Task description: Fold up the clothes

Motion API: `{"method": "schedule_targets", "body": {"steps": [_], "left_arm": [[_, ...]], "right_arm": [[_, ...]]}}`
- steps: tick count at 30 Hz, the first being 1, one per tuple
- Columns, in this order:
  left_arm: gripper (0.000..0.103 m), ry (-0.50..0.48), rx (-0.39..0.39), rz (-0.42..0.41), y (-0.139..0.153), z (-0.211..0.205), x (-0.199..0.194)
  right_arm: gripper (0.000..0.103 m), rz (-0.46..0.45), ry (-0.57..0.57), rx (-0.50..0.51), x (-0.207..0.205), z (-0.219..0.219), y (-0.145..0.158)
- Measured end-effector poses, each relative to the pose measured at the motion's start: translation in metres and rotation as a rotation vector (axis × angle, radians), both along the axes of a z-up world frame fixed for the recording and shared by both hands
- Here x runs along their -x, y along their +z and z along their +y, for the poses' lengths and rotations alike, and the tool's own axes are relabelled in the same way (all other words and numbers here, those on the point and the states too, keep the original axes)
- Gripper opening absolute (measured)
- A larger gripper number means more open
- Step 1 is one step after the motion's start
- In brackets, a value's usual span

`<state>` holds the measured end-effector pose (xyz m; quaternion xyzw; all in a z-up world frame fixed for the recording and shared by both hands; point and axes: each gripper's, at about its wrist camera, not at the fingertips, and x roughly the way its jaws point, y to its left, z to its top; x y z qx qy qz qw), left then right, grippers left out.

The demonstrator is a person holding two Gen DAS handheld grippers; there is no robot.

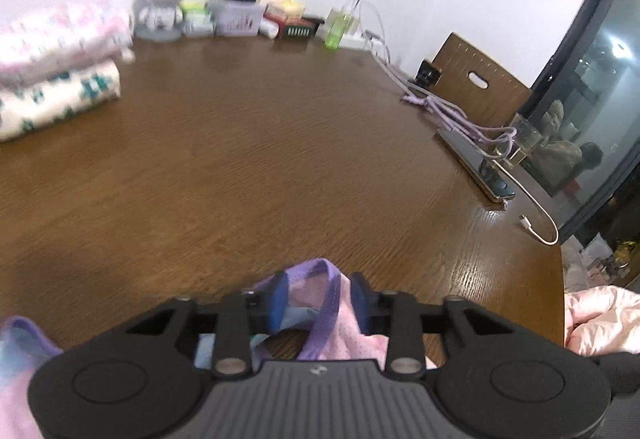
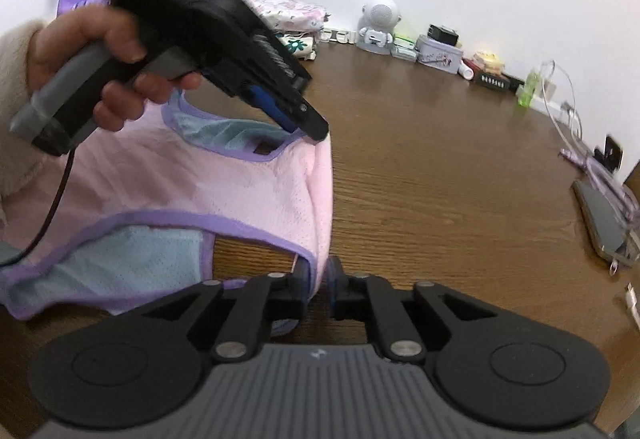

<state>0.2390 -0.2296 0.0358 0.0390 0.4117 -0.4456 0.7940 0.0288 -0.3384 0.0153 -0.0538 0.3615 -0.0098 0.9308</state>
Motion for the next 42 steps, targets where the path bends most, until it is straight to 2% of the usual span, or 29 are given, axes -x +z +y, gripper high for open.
{"method": "schedule_targets", "body": {"steps": [2, 7, 10, 12, 13, 14, 21, 27, 29, 31, 35, 39, 42], "left_arm": [[0.042, 0.017, -0.013, -0.050, 0.009, 0.015, 0.009], [0.044, 0.091, -0.126, -0.164, 0.019, 0.062, 0.035], [0.044, 0.147, -0.196, -0.221, 0.016, 0.090, 0.058], [0.044, 0.186, -0.242, -0.258, 0.014, 0.109, 0.073], [0.044, 0.209, -0.256, -0.266, 0.012, 0.119, 0.080], [0.044, 0.234, -0.259, -0.262, 0.009, 0.128, 0.085], [0.044, 0.345, -0.232, -0.171, -0.011, 0.174, 0.099], [0.044, 0.378, -0.214, -0.189, -0.013, 0.186, 0.105], [0.044, 0.381, -0.186, -0.193, -0.010, 0.187, 0.108], [0.044, 0.385, -0.162, -0.213, -0.007, 0.187, 0.111], [0.044, 0.400, -0.131, -0.240, -0.001, 0.181, 0.112], [0.044, 0.434, -0.083, -0.201, -0.002, 0.177, 0.108], [0.044, 0.443, -0.077, -0.170, -0.008, 0.175, 0.103]], "right_arm": [[0.023, -0.016, -0.009, -0.076, 0.005, -0.009, 0.007], [0.030, -0.070, 0.022, -0.246, 0.016, -0.023, 0.025], [0.030, -0.093, 0.015, -0.240, 0.012, -0.017, 0.023], [0.026, -0.115, -0.017, -0.225, 0.008, -0.011, 0.019], [0.020, -0.112, -0.021, -0.231, 0.004, -0.009, 0.016], [0.020, -0.110, -0.025, -0.237, 0.000, -0.006, 0.013], [0.020, -0.045, -0.008, -0.171, -0.022, 0.010, -0.005], [0.020, -0.015, -0.022, -0.136, -0.026, 0.015, -0.007], [0.020, -0.035, 0.001, -0.165, -0.028, 0.018, 0.001], [0.020, -0.071, 0.023, -0.152, -0.035, 0.025, 0.010], [0.019, -0.110, 0.058, -0.101, -0.068, 0.039, 0.019], [0.018, -0.060, 0.068, -0.078, -0.107, 0.043, 0.013], [0.018, -0.025, 0.071, -0.079, -0.125, 0.041, 0.006]]}}
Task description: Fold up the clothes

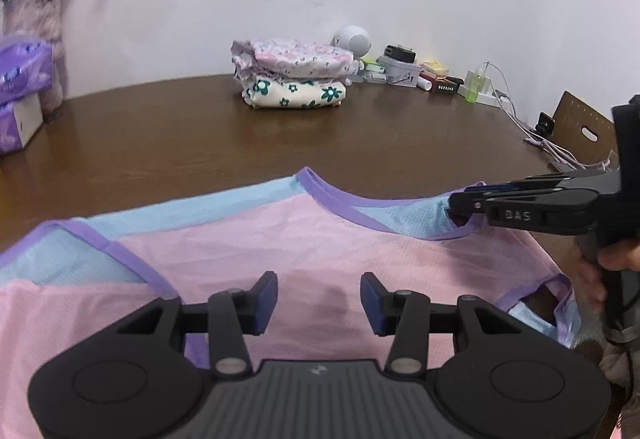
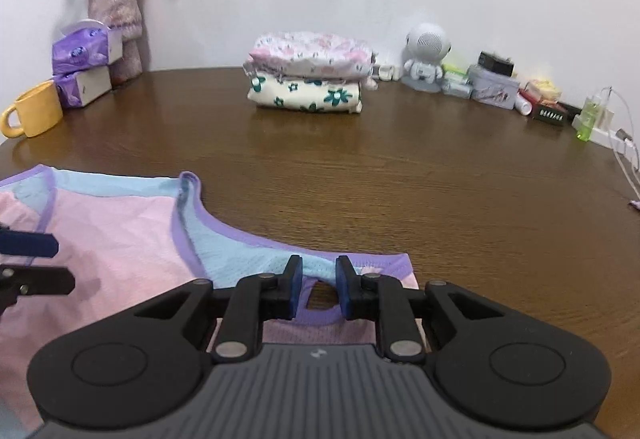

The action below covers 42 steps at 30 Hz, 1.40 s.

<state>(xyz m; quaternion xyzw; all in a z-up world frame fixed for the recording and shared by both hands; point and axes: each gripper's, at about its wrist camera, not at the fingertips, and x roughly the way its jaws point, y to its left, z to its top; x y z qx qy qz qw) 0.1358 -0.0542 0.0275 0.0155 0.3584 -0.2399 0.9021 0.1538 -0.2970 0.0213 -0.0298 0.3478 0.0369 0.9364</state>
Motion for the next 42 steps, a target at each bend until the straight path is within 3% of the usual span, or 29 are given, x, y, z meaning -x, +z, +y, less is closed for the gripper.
{"method": "schedule_targets", "body": {"steps": [2, 12, 23, 27, 30, 34, 39, 42], "left_arm": [[0.044, 0.002, -0.003, 0.014, -0.004, -0.001, -0.003], [0.052, 0.002, -0.010, -0.004, -0.011, 0.000, -0.004], [0.060, -0.004, -0.011, -0.024, -0.013, -0.001, 0.002], [0.063, -0.001, -0.015, -0.030, -0.015, -0.002, 0.002], [0.065, -0.006, -0.023, -0.036, -0.015, -0.003, 0.004], [0.066, -0.005, -0.027, -0.041, -0.015, -0.003, 0.004], [0.067, -0.007, -0.028, -0.044, -0.016, -0.002, 0.004], [0.067, -0.008, -0.032, -0.046, -0.016, -0.003, 0.004]], "right_arm": [[0.014, 0.025, 0.008, -0.003, -0.007, -0.001, -0.005], [0.013, 0.089, 0.082, 0.065, -0.009, 0.003, -0.008], [0.016, 0.100, 0.049, -0.003, -0.037, -0.006, -0.010], [0.016, 0.048, -0.023, -0.078, -0.026, -0.024, 0.006], [0.015, 0.033, -0.008, -0.045, -0.019, -0.023, 0.012], [0.013, 0.086, 0.080, 0.026, -0.023, -0.006, 0.002], [0.012, 0.094, 0.102, 0.107, -0.029, 0.008, -0.006], [0.012, 0.115, 0.110, 0.098, -0.033, 0.007, -0.010]]}}
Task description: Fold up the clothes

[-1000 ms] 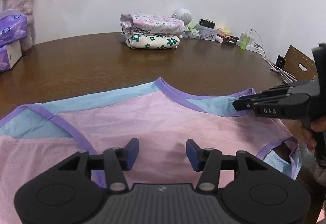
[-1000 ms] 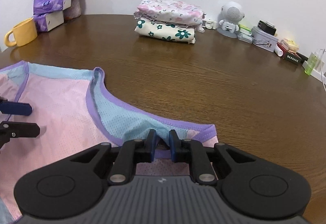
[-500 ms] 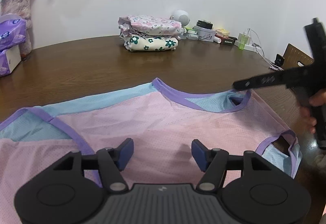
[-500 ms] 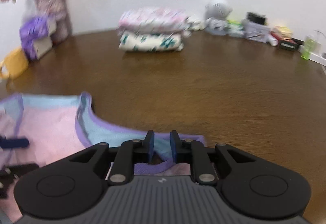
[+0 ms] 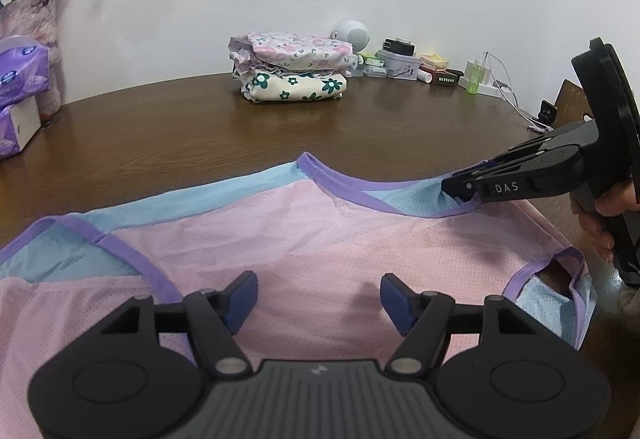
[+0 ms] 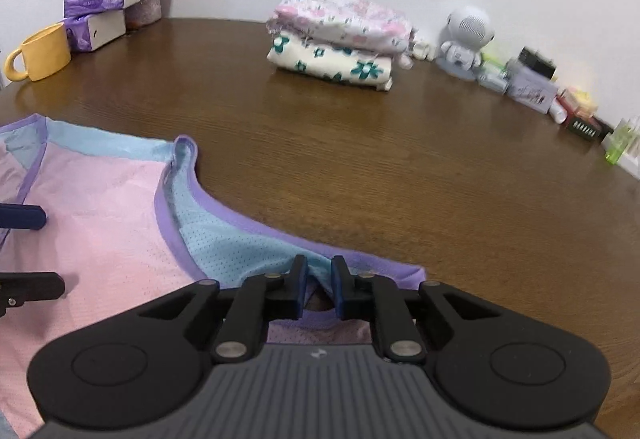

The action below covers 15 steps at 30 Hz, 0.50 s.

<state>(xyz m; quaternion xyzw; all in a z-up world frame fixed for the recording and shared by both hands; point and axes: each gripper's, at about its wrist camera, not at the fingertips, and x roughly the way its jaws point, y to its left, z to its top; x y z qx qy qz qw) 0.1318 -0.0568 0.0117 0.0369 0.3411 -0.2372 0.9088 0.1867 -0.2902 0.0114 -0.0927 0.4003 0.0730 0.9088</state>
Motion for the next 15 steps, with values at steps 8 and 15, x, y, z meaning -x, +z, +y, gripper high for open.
{"method": "schedule_targets", "body": {"steps": [8, 15], "left_arm": [[0.065, 0.090, 0.055, 0.061, 0.014, -0.005, -0.022], [0.065, 0.141, 0.048, 0.022, 0.023, -0.046, -0.052]], "right_arm": [[0.011, -0.011, 0.007, -0.002, 0.006, 0.000, 0.006], [0.011, -0.012, 0.018, -0.038, 0.008, -0.006, 0.007]]}}
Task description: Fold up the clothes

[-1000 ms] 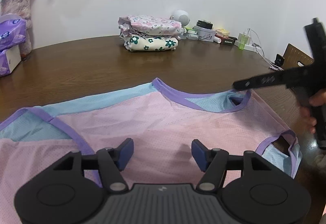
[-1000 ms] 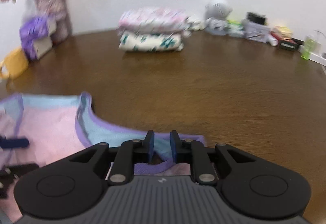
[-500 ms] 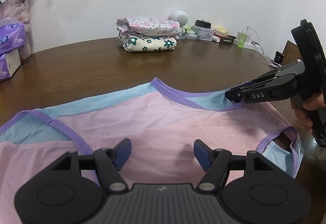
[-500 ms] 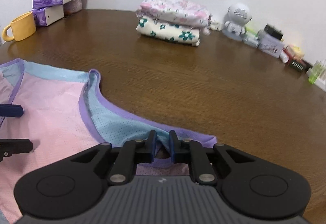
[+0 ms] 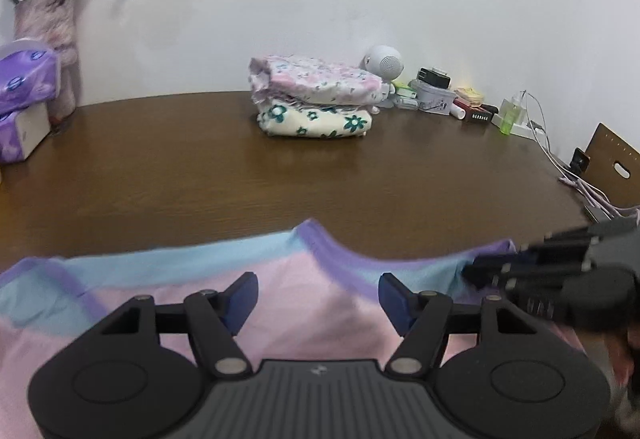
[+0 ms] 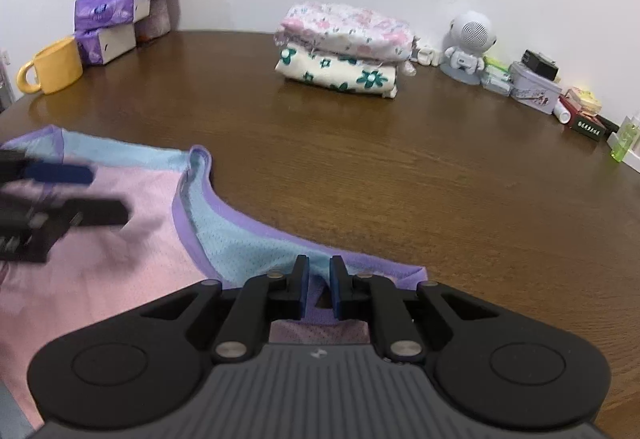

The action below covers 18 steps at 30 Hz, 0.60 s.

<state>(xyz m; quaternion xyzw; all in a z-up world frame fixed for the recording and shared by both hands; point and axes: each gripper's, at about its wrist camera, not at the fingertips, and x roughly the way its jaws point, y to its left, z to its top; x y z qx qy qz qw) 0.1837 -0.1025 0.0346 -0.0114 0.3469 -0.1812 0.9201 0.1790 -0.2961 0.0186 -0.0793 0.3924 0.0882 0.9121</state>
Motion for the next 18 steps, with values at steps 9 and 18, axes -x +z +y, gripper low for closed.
{"method": "schedule_targets", "body": {"steps": [9, 18], "left_arm": [[0.067, -0.008, -0.044, 0.037, -0.020, -0.014, -0.014], [0.073, -0.043, -0.068, 0.008, -0.024, -0.017, -0.008]], "right_arm": [[0.011, 0.046, 0.038, 0.023, -0.002, -0.002, -0.005], [0.011, 0.042, 0.048, 0.000, -0.001, -0.002, 0.005]]}}
